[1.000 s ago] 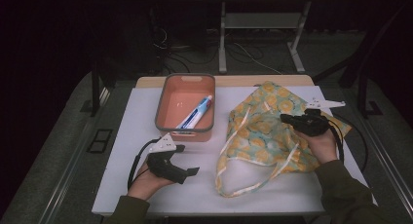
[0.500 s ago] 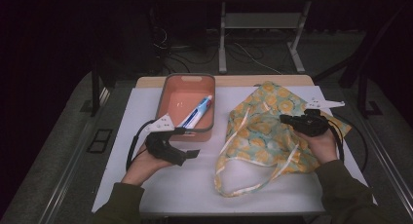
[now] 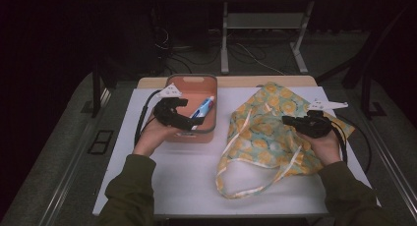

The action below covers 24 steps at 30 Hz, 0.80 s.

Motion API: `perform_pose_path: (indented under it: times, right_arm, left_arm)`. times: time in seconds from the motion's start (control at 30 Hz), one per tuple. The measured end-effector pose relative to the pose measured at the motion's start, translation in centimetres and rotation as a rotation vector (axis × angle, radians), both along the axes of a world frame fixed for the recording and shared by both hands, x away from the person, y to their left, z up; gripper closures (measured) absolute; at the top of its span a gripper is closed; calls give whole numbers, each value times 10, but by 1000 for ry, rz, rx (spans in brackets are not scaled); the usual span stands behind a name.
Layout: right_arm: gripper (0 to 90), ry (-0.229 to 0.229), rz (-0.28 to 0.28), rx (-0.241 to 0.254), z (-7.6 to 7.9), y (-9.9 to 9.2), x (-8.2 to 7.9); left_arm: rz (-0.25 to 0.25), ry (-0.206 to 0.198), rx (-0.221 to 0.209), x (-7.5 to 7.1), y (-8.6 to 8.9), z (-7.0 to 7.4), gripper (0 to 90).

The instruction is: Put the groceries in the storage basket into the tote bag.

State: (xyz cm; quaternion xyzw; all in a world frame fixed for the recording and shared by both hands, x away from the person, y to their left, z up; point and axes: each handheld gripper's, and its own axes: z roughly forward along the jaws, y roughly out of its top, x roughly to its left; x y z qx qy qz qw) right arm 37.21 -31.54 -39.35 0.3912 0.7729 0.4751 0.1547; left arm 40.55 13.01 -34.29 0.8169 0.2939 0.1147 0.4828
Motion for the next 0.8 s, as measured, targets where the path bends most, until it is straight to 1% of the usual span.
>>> perform_pose_path:
  times: [0.1,0.17,0.2,0.23,0.33,0.37,0.47,0.5,0.53,0.6,0.67,0.73,0.8]
  right_arm:
    - [899,-2,2,-1,0,0,0]
    - [899,-2,2,3,1,0,0]
    - [899,-3,3,4,1,-1,0]
    - [899,-2,3,5,1,-1,-1]
    - [899,-3,5,8,1,-1,-1]
    - [899,-2,5,8,1,-1,-1]
    - [899,-4,6,10,1,-1,-1]
    - [899,-4,7,11,1,-1,-1]
    - [899,-4,7,12,2,-1,-1]
    - [899,-4,8,13,2,-1,-1]
    - [899,-5,10,14,2,-2,-2]
    - [899,-5,10,15,2,-2,-2]
    - [899,-5,10,13,2,-2,-2]
  left_arm:
    - [26,1,17,15,-5,-2,21]
    - [38,0,38,26,-8,-5,39]
    - [49,8,43,31,-9,-7,54]
    - [60,10,59,36,-11,-9,70]
    - [91,15,85,50,-15,-16,118]
    - [93,18,91,54,-17,-19,129]
    - [113,39,144,65,-21,-26,144]
    - [116,48,161,68,-21,-28,153]
    - [128,49,180,70,-22,-30,172]
    - [131,58,206,73,-22,-35,215]
    - [144,86,238,75,-22,-42,248]
    - [136,113,259,77,-22,-49,268]
    - [132,129,295,78,-24,-54,284]
